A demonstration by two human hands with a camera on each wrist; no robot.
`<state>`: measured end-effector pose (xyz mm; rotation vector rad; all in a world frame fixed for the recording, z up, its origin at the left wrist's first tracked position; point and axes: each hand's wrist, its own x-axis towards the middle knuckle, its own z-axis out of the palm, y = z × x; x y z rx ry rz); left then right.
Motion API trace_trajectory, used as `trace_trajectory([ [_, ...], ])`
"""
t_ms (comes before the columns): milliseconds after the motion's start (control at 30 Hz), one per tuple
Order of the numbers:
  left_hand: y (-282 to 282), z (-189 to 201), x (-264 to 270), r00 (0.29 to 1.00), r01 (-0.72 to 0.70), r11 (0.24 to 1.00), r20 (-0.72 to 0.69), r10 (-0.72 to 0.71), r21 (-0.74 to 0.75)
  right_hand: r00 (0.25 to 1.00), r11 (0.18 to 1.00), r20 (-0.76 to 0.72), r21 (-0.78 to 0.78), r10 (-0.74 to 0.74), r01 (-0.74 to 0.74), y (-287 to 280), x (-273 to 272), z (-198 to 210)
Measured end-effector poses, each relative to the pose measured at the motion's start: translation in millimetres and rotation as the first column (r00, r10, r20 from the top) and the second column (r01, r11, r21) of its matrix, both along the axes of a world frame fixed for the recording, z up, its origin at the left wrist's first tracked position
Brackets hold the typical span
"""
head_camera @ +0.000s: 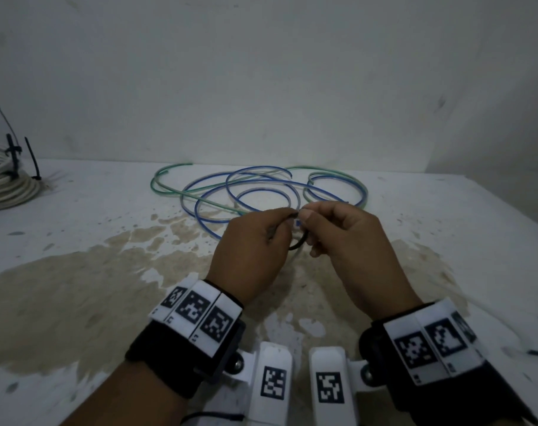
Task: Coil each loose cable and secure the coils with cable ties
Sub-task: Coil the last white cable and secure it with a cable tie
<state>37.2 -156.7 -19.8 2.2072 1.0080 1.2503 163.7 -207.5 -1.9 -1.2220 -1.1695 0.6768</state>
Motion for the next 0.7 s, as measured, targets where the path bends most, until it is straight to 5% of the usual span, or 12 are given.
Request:
trace_trajectory([
  [200,4.4,-4.6,1.3,1.0,-0.006,0.998,-0.029,0.004,-0.061,0.996,0.986,-0.004,0.14,-0.091,0.09,-2.0,-2.9,2.3],
  [433,0.5,-2.3,1.0,0.998,0.061,0.993,-0.018,-0.059,0.101,0.994,0.999,0.105,0.047,0.003,-0.008,-3.6,-5.6,0.9],
  [567,0.8,-3.8,2.7,0.994,0.101,0.994,0.034,-0.1,-0.036,0.989,0.986,0.104,0.144,-0.104,0.088,-2.7,-4.2,1.5],
  [700,1.5,-3.1,1.6,0.995,0.095,0.994,0.006,-0.096,0.047,0.986,0.978,0.088,0.169,-0.14,0.124,-1.8,-4.6,-0.1],
])
